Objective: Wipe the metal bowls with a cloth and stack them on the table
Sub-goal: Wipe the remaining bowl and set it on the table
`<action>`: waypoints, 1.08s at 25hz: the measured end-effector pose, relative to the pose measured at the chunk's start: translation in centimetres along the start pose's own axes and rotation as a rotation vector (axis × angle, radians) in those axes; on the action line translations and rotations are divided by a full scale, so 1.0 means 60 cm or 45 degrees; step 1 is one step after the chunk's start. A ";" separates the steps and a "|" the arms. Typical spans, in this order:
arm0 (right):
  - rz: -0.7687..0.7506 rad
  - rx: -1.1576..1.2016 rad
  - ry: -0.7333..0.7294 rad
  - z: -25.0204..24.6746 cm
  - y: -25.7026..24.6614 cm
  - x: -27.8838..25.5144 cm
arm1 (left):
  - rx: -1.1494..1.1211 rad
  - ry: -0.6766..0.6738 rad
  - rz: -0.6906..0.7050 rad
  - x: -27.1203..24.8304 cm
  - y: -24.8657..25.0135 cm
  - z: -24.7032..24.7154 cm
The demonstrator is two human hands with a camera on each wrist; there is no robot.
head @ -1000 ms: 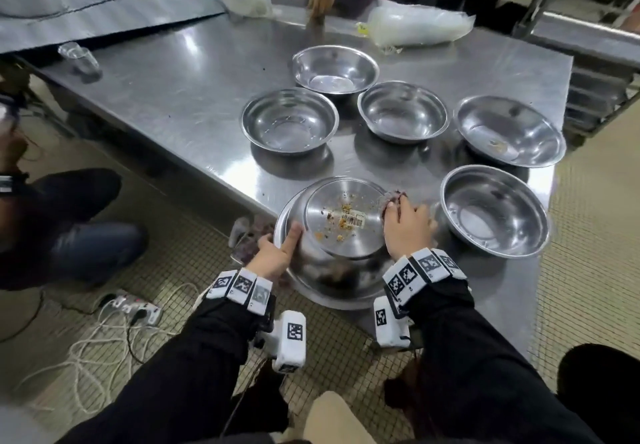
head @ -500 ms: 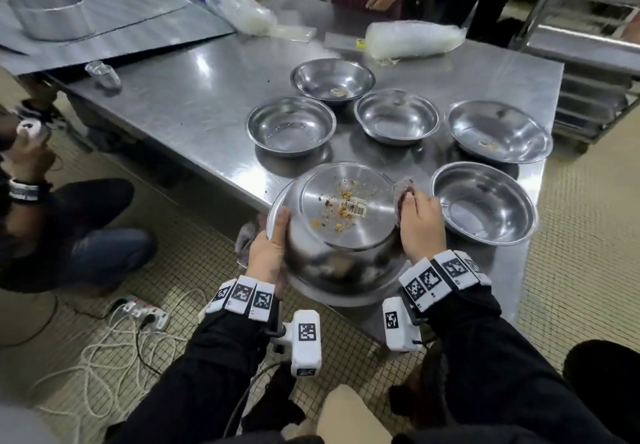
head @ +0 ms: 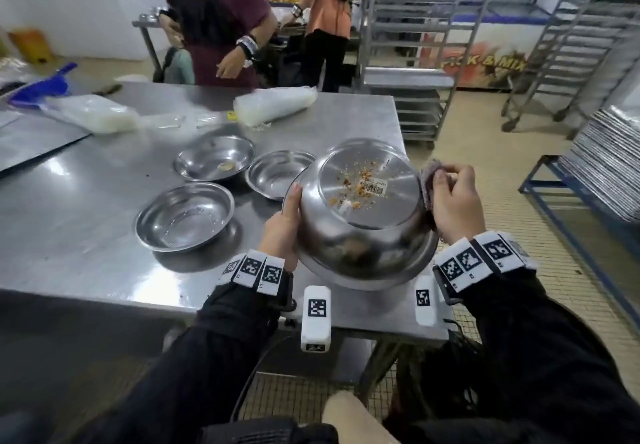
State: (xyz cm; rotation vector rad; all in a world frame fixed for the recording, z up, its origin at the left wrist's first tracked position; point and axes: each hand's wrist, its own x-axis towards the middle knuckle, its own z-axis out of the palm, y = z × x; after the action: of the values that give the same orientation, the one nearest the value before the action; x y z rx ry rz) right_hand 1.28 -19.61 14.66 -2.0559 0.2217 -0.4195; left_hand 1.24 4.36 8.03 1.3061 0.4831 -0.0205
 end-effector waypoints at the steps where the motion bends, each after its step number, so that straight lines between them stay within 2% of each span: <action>1: 0.029 -0.003 0.031 -0.019 0.008 0.005 | 0.002 -0.062 -0.024 0.018 0.000 0.022; 6: 0.211 -0.104 0.141 -0.113 0.064 0.024 | 0.066 -0.393 -0.134 0.041 -0.007 0.149; 12: 0.300 -0.284 0.364 -0.213 0.159 0.022 | 0.273 -0.544 -0.177 0.073 -0.078 0.281; 19: 0.260 -0.350 0.298 -0.339 0.267 0.046 | 0.324 -0.506 -0.174 0.063 -0.157 0.420; 23: 0.212 -0.397 0.211 -0.397 0.319 0.123 | 0.373 -0.408 -0.160 0.056 -0.206 0.487; 27: 0.059 -0.509 -0.003 -0.415 0.315 0.211 | 0.402 -0.280 -0.170 0.042 -0.219 0.526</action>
State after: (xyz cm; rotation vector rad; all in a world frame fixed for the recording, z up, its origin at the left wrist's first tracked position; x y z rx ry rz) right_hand 3.71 -53.14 12.13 -2.4364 0.3756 -0.3651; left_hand 10.22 -27.86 0.64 1.5568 0.3874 -0.3604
